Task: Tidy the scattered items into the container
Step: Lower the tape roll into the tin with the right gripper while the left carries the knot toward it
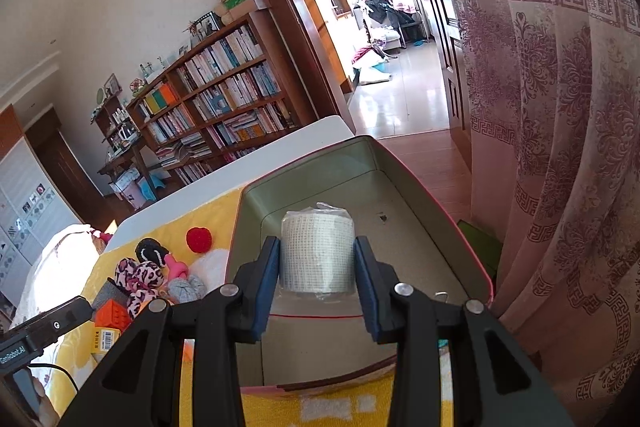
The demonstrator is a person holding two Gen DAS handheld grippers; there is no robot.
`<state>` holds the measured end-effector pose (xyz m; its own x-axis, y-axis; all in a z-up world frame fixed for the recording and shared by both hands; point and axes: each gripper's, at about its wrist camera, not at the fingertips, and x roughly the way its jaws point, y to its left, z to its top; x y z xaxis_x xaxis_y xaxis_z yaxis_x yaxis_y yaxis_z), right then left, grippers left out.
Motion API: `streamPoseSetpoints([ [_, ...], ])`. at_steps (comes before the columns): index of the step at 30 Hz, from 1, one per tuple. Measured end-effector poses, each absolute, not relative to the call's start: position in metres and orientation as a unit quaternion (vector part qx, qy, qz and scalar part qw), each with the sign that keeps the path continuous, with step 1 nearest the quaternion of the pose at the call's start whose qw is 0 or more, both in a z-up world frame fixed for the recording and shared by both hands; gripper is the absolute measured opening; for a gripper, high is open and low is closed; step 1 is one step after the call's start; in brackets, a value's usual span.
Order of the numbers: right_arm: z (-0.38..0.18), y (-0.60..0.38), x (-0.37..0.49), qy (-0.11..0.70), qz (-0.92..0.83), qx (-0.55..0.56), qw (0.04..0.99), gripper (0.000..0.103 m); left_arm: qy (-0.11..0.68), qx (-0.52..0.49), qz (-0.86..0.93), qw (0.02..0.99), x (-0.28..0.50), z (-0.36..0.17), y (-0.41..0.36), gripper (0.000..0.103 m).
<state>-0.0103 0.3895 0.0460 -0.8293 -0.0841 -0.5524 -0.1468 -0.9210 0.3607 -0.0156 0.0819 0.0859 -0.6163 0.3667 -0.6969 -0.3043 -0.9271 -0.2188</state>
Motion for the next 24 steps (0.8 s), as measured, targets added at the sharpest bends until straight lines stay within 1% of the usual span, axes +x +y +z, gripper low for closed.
streamPoseSetpoints([
  [6, 0.049, 0.371, -0.007, 0.186, 0.941, -0.284, -0.019, 0.041, -0.041, -0.419, 0.897, 0.137, 0.015, 0.067, 0.031, 0.051],
  [12, 0.047, 0.363, -0.007, 0.177, 0.941, -0.289, -0.025, 0.041, -0.044, -0.458, 0.881, 0.111, 0.027, 0.036, 0.014, 0.051],
  [16, 0.044, 0.363, -0.008, 0.181, 0.938, -0.293, -0.026, 0.041, -0.016, -0.455, 0.887, 0.076, 0.035, 0.028, 0.016, 0.051],
  [17, 0.044, 0.363, -0.008, 0.181, 0.938, -0.294, -0.027, 0.041, -0.010, -0.453, 0.889, 0.071, 0.037, 0.027, 0.017, 0.055],
  [18, 0.044, 0.364, -0.008, 0.181, 0.938, -0.294, -0.027, 0.041, -0.005, -0.451, 0.890, 0.065, 0.039, 0.026, 0.018, 0.067],
  [20, 0.044, 0.363, -0.007, 0.179, 0.938, -0.294, -0.029, 0.041, 0.003, -0.440, 0.896, 0.053, 0.042, 0.026, 0.019, 0.078],
  [24, 0.045, 0.359, -0.008, 0.175, 0.939, -0.294, -0.035, 0.041, 0.014, -0.438, 0.897, 0.049, 0.043, 0.023, 0.021, 0.078],
])
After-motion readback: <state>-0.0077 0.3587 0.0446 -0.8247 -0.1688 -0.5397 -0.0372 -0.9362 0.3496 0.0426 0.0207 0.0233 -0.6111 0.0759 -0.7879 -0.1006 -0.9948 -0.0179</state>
